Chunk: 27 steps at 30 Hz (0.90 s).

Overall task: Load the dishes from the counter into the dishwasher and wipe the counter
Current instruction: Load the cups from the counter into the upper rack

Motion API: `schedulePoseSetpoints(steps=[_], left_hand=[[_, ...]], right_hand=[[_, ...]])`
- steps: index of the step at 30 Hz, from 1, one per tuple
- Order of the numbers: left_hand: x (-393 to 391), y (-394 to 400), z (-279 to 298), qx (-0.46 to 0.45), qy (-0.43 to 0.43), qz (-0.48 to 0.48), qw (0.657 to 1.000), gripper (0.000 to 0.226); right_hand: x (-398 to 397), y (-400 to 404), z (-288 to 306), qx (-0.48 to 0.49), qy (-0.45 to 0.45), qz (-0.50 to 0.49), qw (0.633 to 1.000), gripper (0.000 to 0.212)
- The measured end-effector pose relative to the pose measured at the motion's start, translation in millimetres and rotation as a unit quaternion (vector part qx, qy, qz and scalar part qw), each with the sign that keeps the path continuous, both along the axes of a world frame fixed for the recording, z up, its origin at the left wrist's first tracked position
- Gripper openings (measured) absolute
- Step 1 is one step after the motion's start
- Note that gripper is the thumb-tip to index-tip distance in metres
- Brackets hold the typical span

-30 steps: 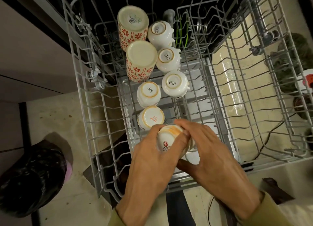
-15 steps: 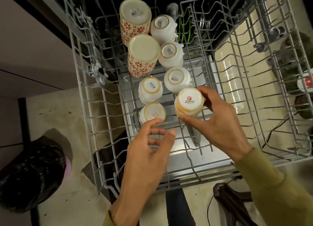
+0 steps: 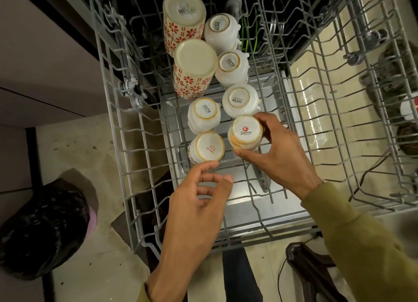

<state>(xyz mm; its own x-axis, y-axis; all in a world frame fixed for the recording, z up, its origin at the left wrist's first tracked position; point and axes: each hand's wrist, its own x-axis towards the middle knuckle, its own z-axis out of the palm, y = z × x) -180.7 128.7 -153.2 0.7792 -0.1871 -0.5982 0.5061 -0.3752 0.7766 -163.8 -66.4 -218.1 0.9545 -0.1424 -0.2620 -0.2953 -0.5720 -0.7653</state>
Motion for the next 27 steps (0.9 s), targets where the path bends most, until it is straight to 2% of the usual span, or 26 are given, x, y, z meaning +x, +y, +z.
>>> schedulePoseSetpoints(steps=[17,22,27], left_hand=[[-2.4,0.4,-5.7,-0.001,-0.004,0.000,1.000,0.047],[-1.5,-0.2,-7.4,-0.002,-0.009,0.006,1.000,0.047],[0.4,-2.1,-9.2,0.002,-0.003,0.003,1.000,0.034]], right_hand=[[-9.9,10.6,-21.4,-0.072,-0.002,0.024,0.997,0.070],[-10.0,11.4,-22.0,-0.074,0.014,0.038,0.996,0.080],[-11.4,9.7,-12.8,-0.083,0.028,0.040,0.995,0.088]])
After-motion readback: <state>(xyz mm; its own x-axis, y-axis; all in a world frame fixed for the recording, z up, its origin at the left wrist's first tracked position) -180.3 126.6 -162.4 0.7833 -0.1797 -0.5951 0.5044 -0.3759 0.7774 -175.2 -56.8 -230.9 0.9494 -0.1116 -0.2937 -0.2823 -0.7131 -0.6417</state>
